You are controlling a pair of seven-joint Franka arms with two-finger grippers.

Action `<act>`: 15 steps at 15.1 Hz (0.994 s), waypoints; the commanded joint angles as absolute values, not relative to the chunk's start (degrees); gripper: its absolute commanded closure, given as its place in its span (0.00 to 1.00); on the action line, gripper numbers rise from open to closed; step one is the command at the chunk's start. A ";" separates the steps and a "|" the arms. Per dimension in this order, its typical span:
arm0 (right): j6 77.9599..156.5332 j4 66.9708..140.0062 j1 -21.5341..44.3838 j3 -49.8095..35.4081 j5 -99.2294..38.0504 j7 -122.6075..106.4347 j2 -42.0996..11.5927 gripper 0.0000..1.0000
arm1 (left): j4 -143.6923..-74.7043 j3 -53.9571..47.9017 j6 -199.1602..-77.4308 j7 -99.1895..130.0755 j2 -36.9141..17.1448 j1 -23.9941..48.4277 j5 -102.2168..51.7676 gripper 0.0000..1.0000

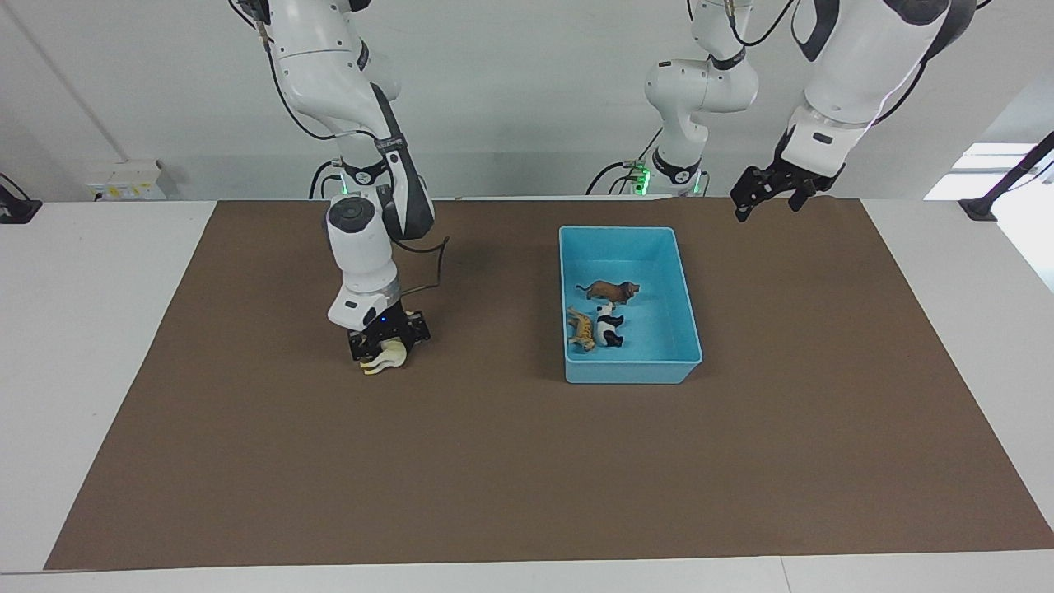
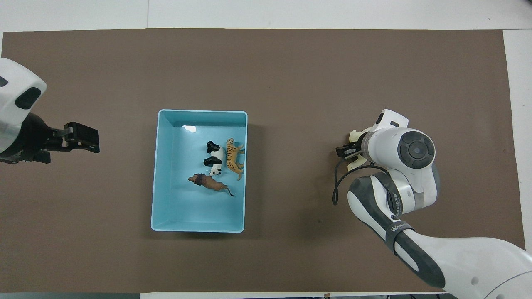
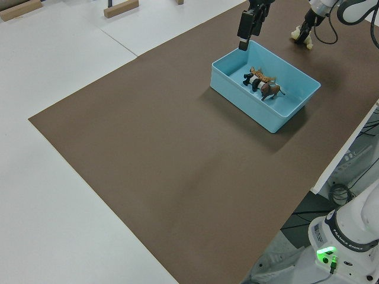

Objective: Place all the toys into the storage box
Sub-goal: 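Box the llama with the right gripper while the left gripper withdraws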

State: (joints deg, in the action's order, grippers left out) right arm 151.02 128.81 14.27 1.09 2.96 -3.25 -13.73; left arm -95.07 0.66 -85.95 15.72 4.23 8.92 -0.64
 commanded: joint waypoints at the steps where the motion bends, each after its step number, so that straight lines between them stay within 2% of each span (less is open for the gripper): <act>1: 135.68 120.54 15.90 0.88 2.99 -2.03 -12.31 1.00 | -92.03 -2.62 -83.24 7.94 1.06 1.95 -2.11 0.00; 3: 125.99 112.54 17.57 0.79 3.08 1.04 -12.48 1.00 | -92.19 -3.96 -84.19 6.51 0.61 1.58 -2.02 0.00; 5: 120.61 106.82 21.34 0.79 2.90 6.82 -12.92 1.00 | -91.67 -4.65 -84.11 5.89 -0.87 0.71 -1.85 0.00; 8: 114.45 94.88 28.80 0.62 1.50 18.77 -16.68 1.00 | -91.49 -7.21 -84.38 5.89 -0.88 -1.50 -2.02 0.00; 10: 110.67 84.52 33.64 0.70 -0.34 26.16 -21.59 1.00 | -91.58 -7.29 -83.67 6.24 -0.79 -1.41 -1.93 0.00; 12: 108.29 73.71 38.21 0.88 0.00 32.57 -29.31 1.00 | -91.67 -7.12 -83.76 6.24 -0.79 -1.14 -1.93 0.00; 13: 108.89 70.26 39.71 0.88 0.44 34.87 -33.01 1.00 | -91.67 -6.95 -83.93 6.24 -0.79 -0.79 -1.93 0.00; 15: 110.46 68.38 42.26 1.05 0.44 36.03 -37.07 1.00 | -91.85 -4.76 -84.29 6.07 -0.79 1.48 -1.93 0.00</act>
State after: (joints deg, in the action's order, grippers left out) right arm 110.77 76.30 40.92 0.52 0.76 34.54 -28.88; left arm -93.24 -6.50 -85.41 6.99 -0.23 -0.18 -1.43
